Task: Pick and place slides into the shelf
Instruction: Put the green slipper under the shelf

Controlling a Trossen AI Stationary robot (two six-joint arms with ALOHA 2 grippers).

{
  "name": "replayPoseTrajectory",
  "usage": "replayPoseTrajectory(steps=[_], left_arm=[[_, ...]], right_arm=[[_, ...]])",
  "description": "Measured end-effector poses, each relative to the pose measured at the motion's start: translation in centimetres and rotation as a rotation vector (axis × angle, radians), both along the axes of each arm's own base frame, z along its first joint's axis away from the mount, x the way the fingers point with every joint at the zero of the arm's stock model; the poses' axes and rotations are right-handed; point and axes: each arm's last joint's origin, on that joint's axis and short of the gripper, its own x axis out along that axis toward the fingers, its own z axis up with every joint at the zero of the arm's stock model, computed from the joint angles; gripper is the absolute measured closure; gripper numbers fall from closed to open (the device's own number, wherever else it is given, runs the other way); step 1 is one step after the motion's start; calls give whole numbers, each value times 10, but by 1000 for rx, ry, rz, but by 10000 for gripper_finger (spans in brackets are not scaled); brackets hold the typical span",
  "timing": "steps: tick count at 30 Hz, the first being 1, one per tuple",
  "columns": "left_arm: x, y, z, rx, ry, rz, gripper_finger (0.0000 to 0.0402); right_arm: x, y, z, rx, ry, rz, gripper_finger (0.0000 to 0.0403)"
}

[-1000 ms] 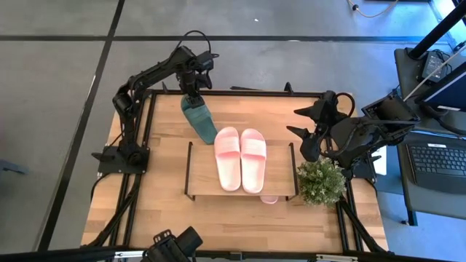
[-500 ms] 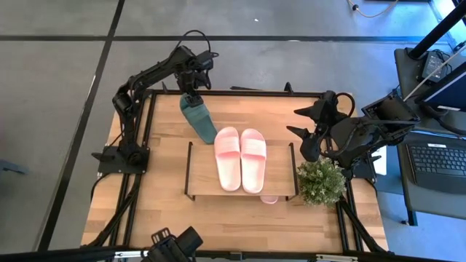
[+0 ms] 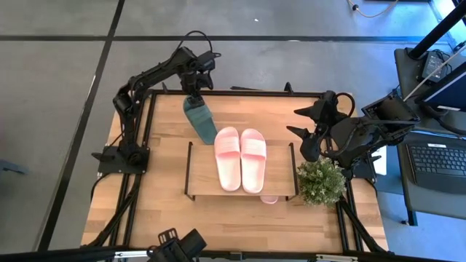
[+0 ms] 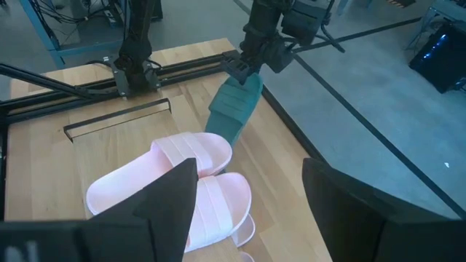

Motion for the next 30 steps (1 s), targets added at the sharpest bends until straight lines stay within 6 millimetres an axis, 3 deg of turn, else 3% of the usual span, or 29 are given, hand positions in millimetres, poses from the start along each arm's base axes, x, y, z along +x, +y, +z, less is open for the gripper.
replayPoseTrajectory(steps=[30], left_arm=[[36,-16,1,97,-153,-159,177]], right_arm=[[0,0,0,3,0,1,153]])
